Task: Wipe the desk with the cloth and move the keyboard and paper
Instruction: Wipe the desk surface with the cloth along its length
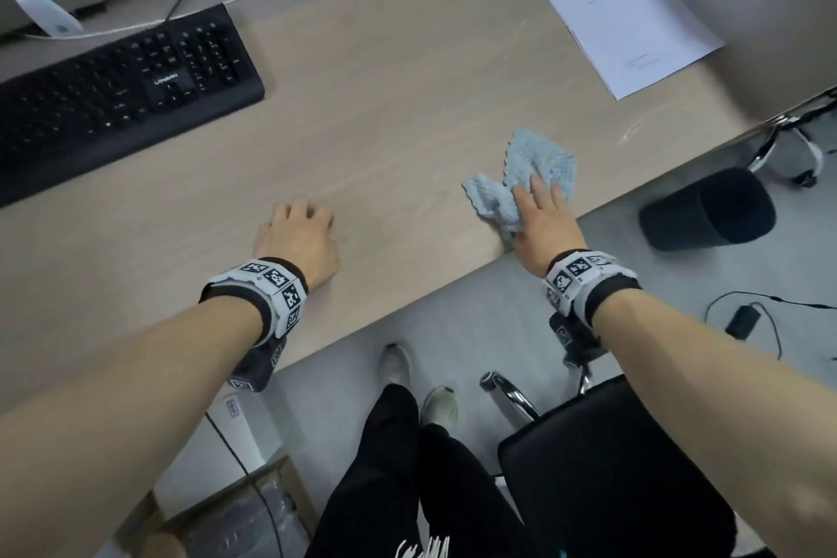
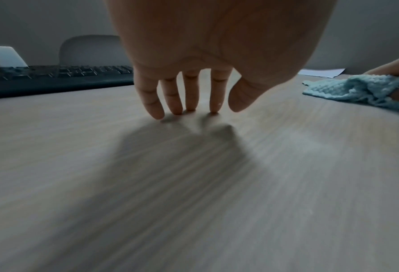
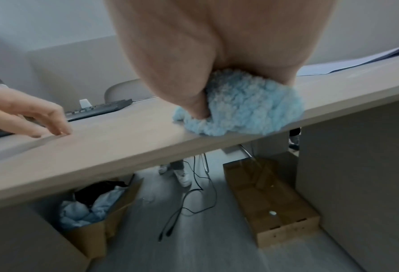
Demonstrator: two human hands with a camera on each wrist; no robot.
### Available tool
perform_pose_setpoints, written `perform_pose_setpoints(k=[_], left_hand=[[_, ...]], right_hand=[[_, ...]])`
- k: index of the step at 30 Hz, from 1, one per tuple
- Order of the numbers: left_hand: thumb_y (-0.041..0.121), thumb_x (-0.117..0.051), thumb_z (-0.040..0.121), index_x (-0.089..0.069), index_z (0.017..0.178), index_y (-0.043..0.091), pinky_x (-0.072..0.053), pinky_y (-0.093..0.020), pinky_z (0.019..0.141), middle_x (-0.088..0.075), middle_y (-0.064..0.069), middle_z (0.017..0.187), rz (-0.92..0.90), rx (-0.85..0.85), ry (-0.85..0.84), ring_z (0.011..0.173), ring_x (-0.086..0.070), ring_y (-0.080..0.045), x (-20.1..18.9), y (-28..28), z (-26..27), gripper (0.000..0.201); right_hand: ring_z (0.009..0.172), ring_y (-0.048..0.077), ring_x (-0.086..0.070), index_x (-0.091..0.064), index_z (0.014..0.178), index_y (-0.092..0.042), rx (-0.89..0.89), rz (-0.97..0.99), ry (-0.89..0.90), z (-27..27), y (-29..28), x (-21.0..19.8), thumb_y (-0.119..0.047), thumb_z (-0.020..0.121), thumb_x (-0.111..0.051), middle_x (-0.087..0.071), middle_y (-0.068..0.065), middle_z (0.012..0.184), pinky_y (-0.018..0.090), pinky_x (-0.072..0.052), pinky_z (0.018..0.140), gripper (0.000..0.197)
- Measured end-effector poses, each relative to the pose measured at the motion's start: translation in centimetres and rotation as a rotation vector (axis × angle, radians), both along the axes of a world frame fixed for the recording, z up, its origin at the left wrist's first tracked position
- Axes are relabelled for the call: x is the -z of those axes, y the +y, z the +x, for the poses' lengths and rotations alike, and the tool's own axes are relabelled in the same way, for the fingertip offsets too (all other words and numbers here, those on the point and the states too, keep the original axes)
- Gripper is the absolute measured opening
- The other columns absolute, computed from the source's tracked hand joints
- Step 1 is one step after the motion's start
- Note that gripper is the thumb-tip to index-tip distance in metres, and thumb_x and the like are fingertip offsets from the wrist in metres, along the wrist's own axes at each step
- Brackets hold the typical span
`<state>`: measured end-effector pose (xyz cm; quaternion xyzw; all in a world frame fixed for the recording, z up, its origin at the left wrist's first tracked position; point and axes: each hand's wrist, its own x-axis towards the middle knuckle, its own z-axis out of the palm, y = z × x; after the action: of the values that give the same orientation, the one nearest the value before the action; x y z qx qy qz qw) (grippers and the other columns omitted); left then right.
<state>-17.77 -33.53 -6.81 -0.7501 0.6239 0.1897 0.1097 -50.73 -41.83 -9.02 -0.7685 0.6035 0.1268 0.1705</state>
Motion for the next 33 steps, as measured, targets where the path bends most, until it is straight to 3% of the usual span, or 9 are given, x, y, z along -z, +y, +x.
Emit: perform_pose_setpoints(k=[3, 5, 10, 13, 21, 28, 33], left_hand=[[0.027, -0.048, 0.088, -0.053, 0.121, 0.013, -0.043, -0.046, 0.094, -0.050, -0.015, 0.121, -0.032, -0.057, 0.043, 0.115, -0.044, -0.035, -0.3, -1.9, -0.2, 0.036], [0.027, -0.049, 0.087, -0.051, 0.124, 0.012, -0.043, -0.046, 0.096, -0.049, -0.016, 0.123, -0.049, -0.060, 0.067, 0.115, -0.044, -0.036, -0.4, -3.5, -0.3, 0.040], [0.029, -0.052, 0.086, -0.039, 0.141, 0.015, -0.031, -0.046, 0.112, -0.026, -0.013, 0.156, -0.021, 0.042, 0.096, 0.139, -0.027, -0.035, -0.7, -7.9, -1.3, 0.058], [0.029, -0.054, 0.085, -0.037, 0.143, 0.015, -0.026, -0.046, 0.116, -0.017, -0.013, 0.161, -0.016, 0.109, 0.082, 0.143, -0.021, -0.036, -0.8, -10.9, -2.1, 0.061], [0.029, -0.054, 0.086, -0.033, 0.145, 0.017, -0.032, -0.048, 0.111, -0.015, -0.011, 0.161, -0.024, 0.158, 0.056, 0.142, -0.022, -0.034, -0.9, -17.9, -5.2, 0.064], [0.034, -0.057, 0.083, -0.028, 0.149, 0.020, -0.025, -0.049, 0.116, -0.012, -0.011, 0.162, -0.019, -0.004, 0.057, 0.147, -0.014, -0.033, 0.4, -25.0, -5.4, 0.073], [0.042, -0.053, 0.087, -0.021, 0.151, 0.027, -0.026, -0.056, 0.114, -0.006, -0.001, 0.164, 0.023, -0.164, 0.043, 0.149, -0.008, -0.029, 0.8, -28.5, -5.2, 0.073]], right_hand=[[0.149, 0.043, 0.000, -0.011, 0.153, -0.009, -0.093, 0.032, 0.036, 3.8, 1.0, 0.0, -0.031, 0.087, -0.053, -0.005, 0.020, 0.163, 0.053, -0.012, 0.121, 0.081], [0.149, 0.042, 0.003, -0.009, 0.155, -0.012, -0.207, 0.064, 0.000, 6.1, 2.1, -0.1, -0.027, 0.088, -0.055, 0.001, 0.016, 0.164, 0.054, -0.013, 0.120, 0.082], [0.151, 0.033, 0.002, -0.010, 0.156, -0.020, -0.295, 0.068, -0.077, 4.2, 1.2, -0.5, -0.016, 0.090, -0.057, 0.003, 0.006, 0.165, 0.047, -0.017, 0.121, 0.081], [0.151, 0.032, 0.002, -0.012, 0.156, -0.021, -0.223, 0.087, -0.100, 2.6, -1.5, -0.7, -0.020, 0.091, -0.057, 0.003, 0.004, 0.165, 0.046, -0.016, 0.121, 0.079], [0.151, 0.032, 0.000, -0.012, 0.156, -0.020, -0.146, 0.058, -0.084, 1.1, -10.5, -0.8, -0.019, 0.090, -0.057, 0.002, 0.005, 0.165, 0.044, -0.015, 0.122, 0.079], [0.150, 0.038, -0.002, -0.015, 0.154, -0.015, -0.160, 0.029, -0.073, 0.0, -21.9, 0.1, -0.019, 0.088, -0.061, -0.003, 0.011, 0.164, 0.049, -0.017, 0.121, 0.081], [0.149, 0.041, -0.002, -0.017, 0.153, -0.012, -0.196, 0.007, -0.049, 1.7, -27.9, 0.0, -0.024, 0.089, -0.059, -0.004, 0.015, 0.163, 0.052, -0.015, 0.120, 0.078]])
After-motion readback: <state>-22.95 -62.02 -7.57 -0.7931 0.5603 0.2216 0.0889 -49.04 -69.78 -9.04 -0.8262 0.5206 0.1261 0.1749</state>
